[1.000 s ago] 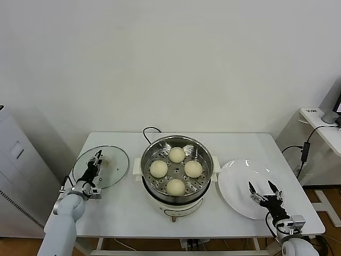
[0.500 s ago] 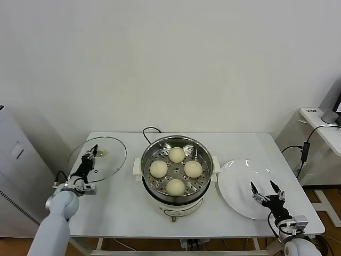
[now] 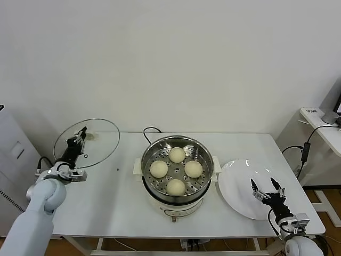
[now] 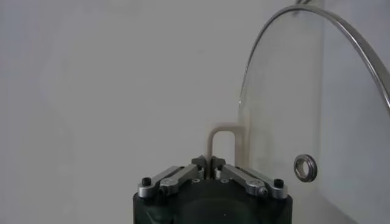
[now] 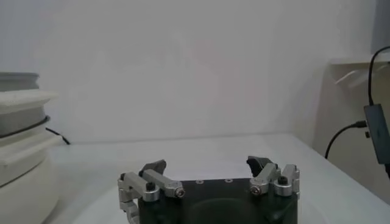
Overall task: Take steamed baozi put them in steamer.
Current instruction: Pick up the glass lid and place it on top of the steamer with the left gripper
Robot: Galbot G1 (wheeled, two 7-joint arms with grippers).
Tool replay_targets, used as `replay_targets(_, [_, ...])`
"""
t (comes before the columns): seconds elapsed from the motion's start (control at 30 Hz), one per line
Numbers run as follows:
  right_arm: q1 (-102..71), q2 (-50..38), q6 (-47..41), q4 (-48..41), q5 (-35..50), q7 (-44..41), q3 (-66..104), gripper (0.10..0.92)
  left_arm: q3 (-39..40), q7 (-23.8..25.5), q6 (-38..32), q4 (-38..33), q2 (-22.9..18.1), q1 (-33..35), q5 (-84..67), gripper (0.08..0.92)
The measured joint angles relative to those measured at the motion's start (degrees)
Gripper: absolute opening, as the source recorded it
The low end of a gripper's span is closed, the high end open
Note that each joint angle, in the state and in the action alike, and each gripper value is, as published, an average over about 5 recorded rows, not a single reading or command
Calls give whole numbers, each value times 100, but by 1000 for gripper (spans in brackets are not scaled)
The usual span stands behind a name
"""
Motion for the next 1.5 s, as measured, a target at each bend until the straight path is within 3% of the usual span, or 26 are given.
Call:
replay_targets(0.27, [-26, -61, -9, 32, 59, -9, 76, 823, 708, 619, 1130, -1340, 312, 122, -34, 106])
replay_targets(0.53, [-13, -98, -15, 27, 69, -8, 130, 823, 1645, 1141, 2241, -2076, 208, 57, 528, 106])
replay_targets(0.97, [13, -104, -21, -28, 23, -23, 130, 823, 2758, 1667, 3256, -2347, -370, -144, 1444, 106])
replay_targets(1.5, [43, 1, -35, -53, -77, -15, 104, 823, 3443, 1853, 3696, -2234, -989, -205, 2192, 106])
